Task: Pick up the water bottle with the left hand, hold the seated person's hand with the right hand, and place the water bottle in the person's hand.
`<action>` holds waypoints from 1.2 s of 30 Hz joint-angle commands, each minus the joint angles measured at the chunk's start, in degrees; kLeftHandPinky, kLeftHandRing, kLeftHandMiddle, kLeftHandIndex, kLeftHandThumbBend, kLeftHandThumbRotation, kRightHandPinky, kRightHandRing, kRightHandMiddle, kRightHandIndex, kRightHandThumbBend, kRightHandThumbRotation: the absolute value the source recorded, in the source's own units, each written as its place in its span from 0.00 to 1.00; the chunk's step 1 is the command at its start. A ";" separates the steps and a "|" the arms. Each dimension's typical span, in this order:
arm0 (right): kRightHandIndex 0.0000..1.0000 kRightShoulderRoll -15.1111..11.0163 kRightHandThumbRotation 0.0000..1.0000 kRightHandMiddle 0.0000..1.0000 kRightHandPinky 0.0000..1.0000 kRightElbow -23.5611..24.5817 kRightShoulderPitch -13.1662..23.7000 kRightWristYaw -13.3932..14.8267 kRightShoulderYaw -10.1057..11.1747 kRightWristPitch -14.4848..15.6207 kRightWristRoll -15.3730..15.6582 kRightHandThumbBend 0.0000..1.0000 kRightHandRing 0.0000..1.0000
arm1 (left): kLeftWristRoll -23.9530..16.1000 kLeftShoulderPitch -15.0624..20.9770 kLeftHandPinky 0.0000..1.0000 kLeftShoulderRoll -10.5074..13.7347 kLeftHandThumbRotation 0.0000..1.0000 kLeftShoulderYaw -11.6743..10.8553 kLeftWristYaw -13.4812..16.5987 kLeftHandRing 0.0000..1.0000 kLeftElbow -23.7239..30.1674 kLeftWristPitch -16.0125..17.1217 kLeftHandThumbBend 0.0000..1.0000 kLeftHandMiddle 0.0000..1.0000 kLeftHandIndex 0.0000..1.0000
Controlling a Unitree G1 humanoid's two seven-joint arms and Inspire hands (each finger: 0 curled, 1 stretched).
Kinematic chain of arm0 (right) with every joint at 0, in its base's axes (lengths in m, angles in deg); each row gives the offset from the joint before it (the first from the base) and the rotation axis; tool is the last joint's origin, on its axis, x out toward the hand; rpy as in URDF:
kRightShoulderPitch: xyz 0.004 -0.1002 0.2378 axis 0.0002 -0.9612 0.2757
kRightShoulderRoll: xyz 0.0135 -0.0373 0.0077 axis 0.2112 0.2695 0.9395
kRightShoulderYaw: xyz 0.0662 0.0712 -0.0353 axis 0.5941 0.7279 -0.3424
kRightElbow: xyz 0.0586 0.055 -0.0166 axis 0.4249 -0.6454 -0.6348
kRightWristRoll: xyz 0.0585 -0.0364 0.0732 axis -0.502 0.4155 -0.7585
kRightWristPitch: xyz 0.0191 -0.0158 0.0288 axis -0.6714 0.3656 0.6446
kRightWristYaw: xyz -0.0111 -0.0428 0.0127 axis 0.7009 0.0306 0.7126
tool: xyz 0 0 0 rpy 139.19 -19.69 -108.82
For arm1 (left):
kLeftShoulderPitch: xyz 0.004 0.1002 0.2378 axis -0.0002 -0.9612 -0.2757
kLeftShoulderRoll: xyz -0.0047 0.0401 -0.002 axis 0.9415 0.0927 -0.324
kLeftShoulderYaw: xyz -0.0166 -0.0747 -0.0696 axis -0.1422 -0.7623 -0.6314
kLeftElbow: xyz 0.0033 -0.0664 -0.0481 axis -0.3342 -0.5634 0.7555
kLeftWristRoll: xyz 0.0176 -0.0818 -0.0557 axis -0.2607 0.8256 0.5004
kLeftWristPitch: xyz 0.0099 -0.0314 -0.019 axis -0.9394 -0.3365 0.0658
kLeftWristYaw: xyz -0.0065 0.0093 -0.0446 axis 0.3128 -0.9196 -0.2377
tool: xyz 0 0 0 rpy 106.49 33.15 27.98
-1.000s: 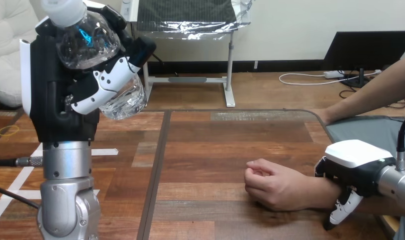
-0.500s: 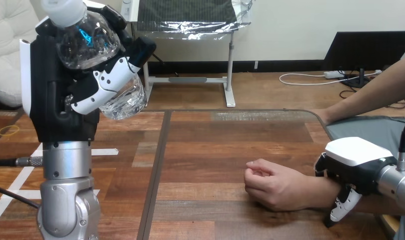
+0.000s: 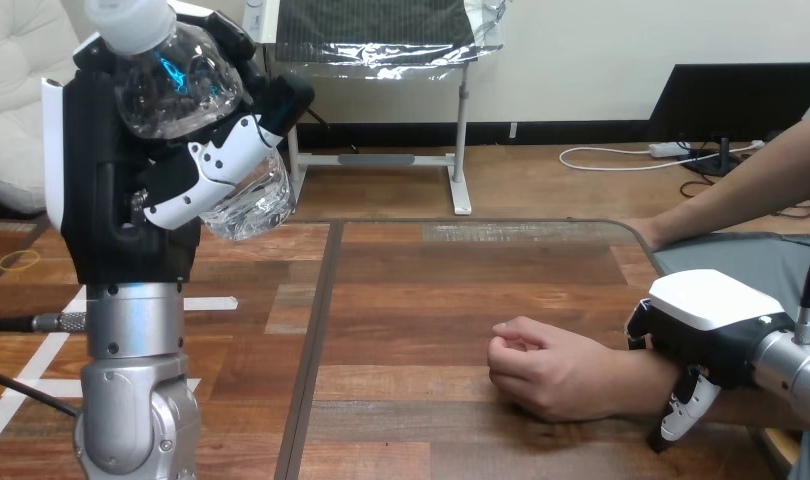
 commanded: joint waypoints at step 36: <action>0.28 3.13 0.00 0.24 0.09 -2.45 -0.64 4.42 -0.72 -0.67 -2.30 0.88 0.15 | 0.47 2.43 0.23 -0.84 0.00 -0.49 0.03 0.29 -0.42 0.74 0.62 0.35 0.40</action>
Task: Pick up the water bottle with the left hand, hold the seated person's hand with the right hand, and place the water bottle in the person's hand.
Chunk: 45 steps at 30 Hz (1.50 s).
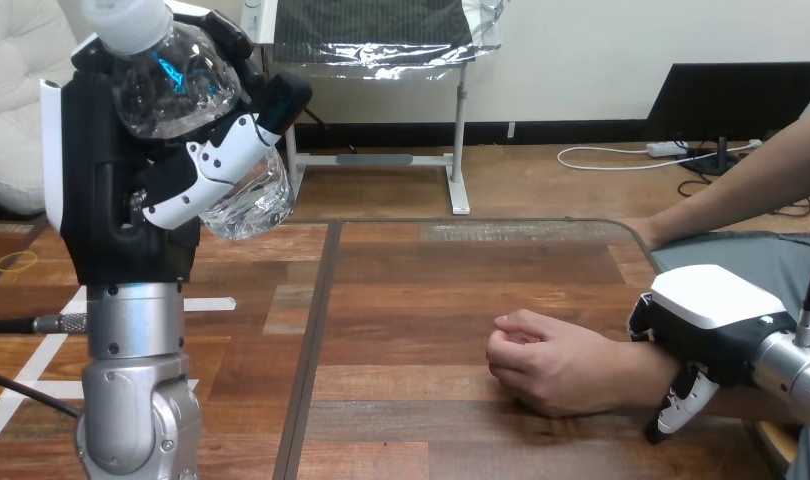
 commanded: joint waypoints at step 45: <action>0.33 -0.31 0.03 0.32 0.23 10.83 -0.64 -7.22 9.19 4.95 -14.61 0.88 0.26 | -3.41 4.86 0.22 -2.42 0.00 0.73 1.20 0.28 -11.46 4.56 0.62 0.34 0.38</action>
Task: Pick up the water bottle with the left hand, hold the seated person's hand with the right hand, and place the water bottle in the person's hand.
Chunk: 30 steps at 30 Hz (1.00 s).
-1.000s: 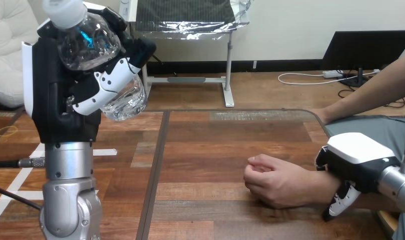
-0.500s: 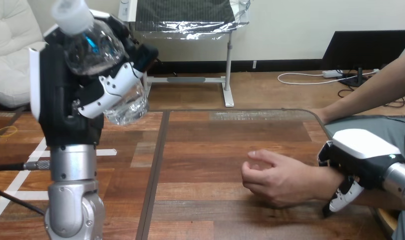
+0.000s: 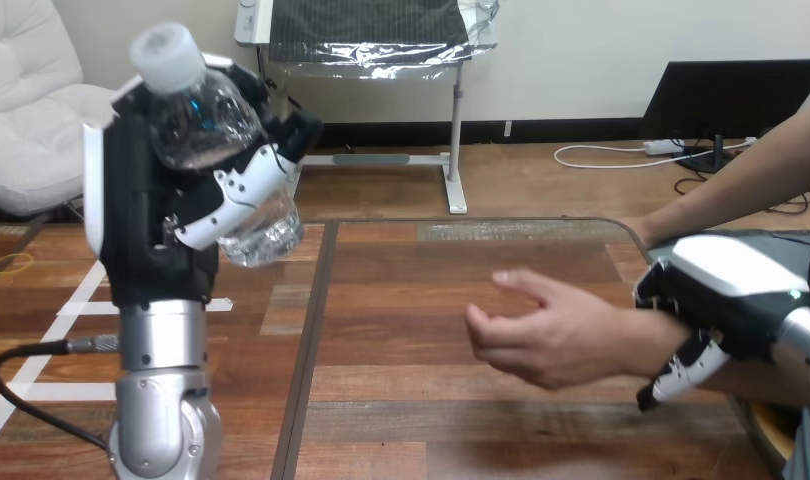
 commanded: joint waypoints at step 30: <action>0.35 1.33 0.06 0.33 0.25 4.59 4.05 -2.05 3.38 3.98 -3.92 0.90 0.28 | -2.91 9.84 0.23 -0.89 0.00 0.49 1.10 0.29 -14.70 4.50 0.56 0.35 0.38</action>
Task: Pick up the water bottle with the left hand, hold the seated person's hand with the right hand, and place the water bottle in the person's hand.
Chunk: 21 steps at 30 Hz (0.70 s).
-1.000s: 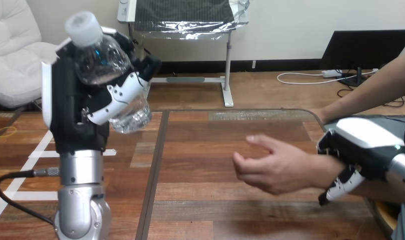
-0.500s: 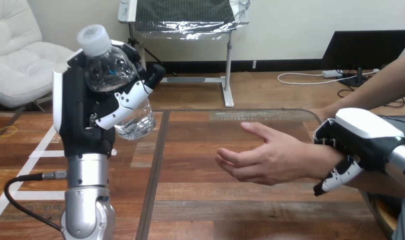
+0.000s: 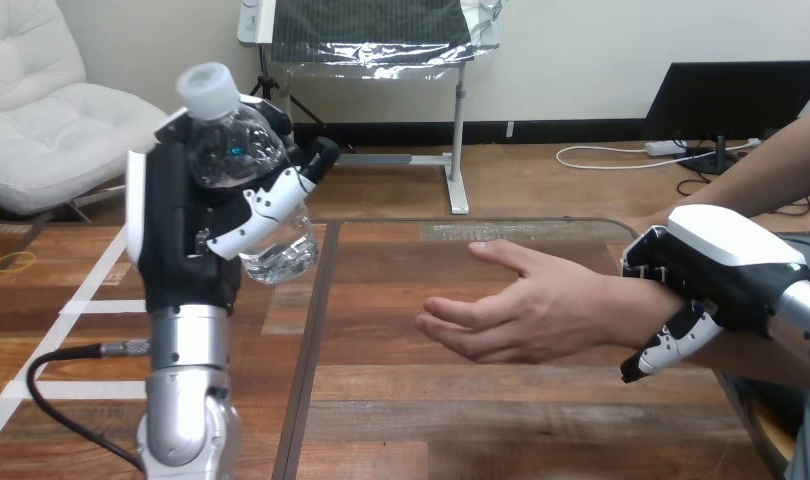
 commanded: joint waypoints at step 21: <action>0.35 3.14 0.09 0.33 0.25 -0.86 5.35 -0.86 1.22 1.86 -1.49 0.92 0.29 | -0.84 12.41 0.24 -1.03 0.00 -0.05 1.43 0.29 -16.79 6.21 0.59 0.35 0.39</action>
